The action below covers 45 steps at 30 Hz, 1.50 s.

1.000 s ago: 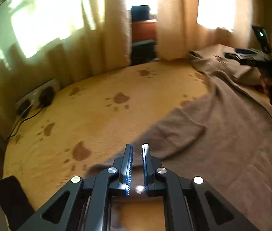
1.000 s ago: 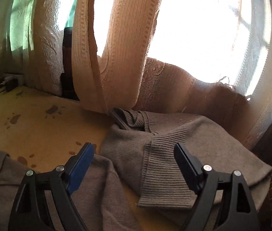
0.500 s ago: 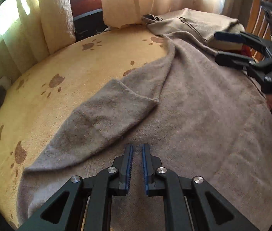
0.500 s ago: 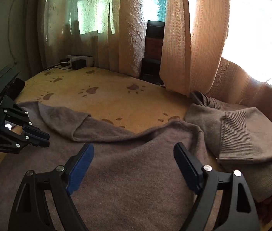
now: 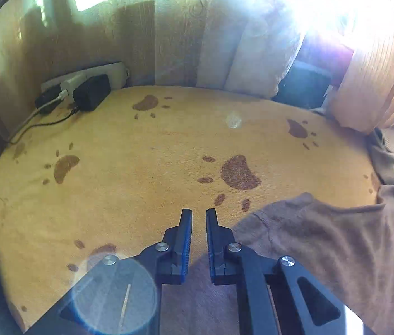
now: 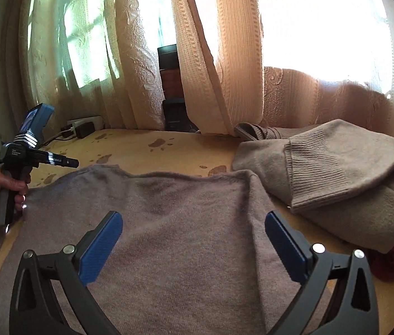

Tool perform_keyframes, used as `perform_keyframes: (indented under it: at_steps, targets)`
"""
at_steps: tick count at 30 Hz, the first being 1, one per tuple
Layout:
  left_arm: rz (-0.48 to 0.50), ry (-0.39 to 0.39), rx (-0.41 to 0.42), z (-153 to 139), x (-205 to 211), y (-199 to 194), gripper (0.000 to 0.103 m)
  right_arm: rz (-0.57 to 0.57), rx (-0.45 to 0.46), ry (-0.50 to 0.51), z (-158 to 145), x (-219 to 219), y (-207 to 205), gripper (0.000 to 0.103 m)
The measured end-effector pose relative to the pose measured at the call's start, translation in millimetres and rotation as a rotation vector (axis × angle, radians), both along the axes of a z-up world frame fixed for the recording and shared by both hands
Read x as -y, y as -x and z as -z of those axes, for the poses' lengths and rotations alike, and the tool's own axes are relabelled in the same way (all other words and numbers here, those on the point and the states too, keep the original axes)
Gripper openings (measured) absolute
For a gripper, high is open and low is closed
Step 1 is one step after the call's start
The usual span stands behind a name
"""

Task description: Fold clothes

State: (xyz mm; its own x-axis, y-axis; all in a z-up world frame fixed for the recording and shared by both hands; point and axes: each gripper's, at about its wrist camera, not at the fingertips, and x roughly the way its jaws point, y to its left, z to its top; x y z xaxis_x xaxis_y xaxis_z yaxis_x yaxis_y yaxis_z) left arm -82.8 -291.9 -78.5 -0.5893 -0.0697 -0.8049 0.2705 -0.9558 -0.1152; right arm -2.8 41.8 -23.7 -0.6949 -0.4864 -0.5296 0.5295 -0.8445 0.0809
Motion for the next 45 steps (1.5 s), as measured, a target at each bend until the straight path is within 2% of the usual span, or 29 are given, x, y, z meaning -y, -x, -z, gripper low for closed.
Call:
perform_keyframes:
  at_steps: [4, 6, 8, 10, 12, 13, 14, 16, 18, 23, 28, 33, 36, 38, 41, 44, 45]
  targets:
    - [0.125, -0.047, -0.008, 0, -29, -12, 0.011, 0.011, 0.025, -0.012, 2, 2, 5, 0.103]
    - [0.191, -0.001, 0.024, 10, -48, -11, 0.011, 0.019, 0.041, -0.016, 4, 2, 8, 0.103]
    - [0.185, 0.074, 0.014, 16, -53, -15, 0.015, 0.038, 0.088, -0.033, 10, 0, 15, 0.103]
    - [0.13, 0.125, 0.008, 19, -45, -18, 0.02, 0.043, 0.194, -0.081, 23, -2, 30, 0.103]
    - [0.072, 0.136, -0.012, 22, -28, -22, 0.031, 0.026, 0.326, -0.13, 41, -5, 47, 0.102]
    - [0.048, 0.127, -0.018, 22, -19, -25, 0.047, 0.026, 0.307, -0.152, 39, -8, 49, 0.103]
    - [0.017, 0.121, -0.019, 23, -10, -27, 0.067, 0.026, 0.283, -0.173, 37, -11, 50, 0.103]
    - [-0.062, 0.1, -0.002, 26, 10, -28, 0.084, 0.059, 0.294, -0.212, 41, -20, 60, 0.103]
    - [-0.079, 0.066, -0.008, 27, 22, -32, 0.084, 0.087, 0.306, -0.237, 43, -29, 68, 0.103]
    - [-0.068, 0.122, 0.001, 27, 16, -33, 0.084, 0.133, 0.293, -0.276, 43, -47, 78, 0.103]
    - [-0.075, 0.112, 0.002, 26, 13, -35, 0.084, 0.231, 0.238, -0.357, 35, -66, 80, 0.103]
    - [-0.084, 0.141, 0.01, 26, 13, -35, 0.088, 0.24, 0.218, -0.402, 24, -76, 79, 0.103]
    - [-0.088, 0.181, 0.011, 18, 1, -44, 0.088, 0.133, 0.299, -0.316, 22, -84, 68, 0.103]
    - [-0.047, 0.174, -0.023, 7, -13, -53, 0.088, 0.058, 0.339, -0.236, 16, -92, 57, 0.103]
    - [0.045, 0.162, -0.078, -9, -44, -63, 0.088, 0.052, 0.354, -0.112, 1, -113, 51, 0.103]
    - [0.123, 0.166, -0.098, -12, -73, -61, 0.088, 0.054, 0.421, 0.132, -12, -137, 62, 0.103]
    - [0.14, 0.165, -0.097, -9, -80, -60, 0.088, 0.077, 0.437, 0.151, -9, -139, 70, 0.103]
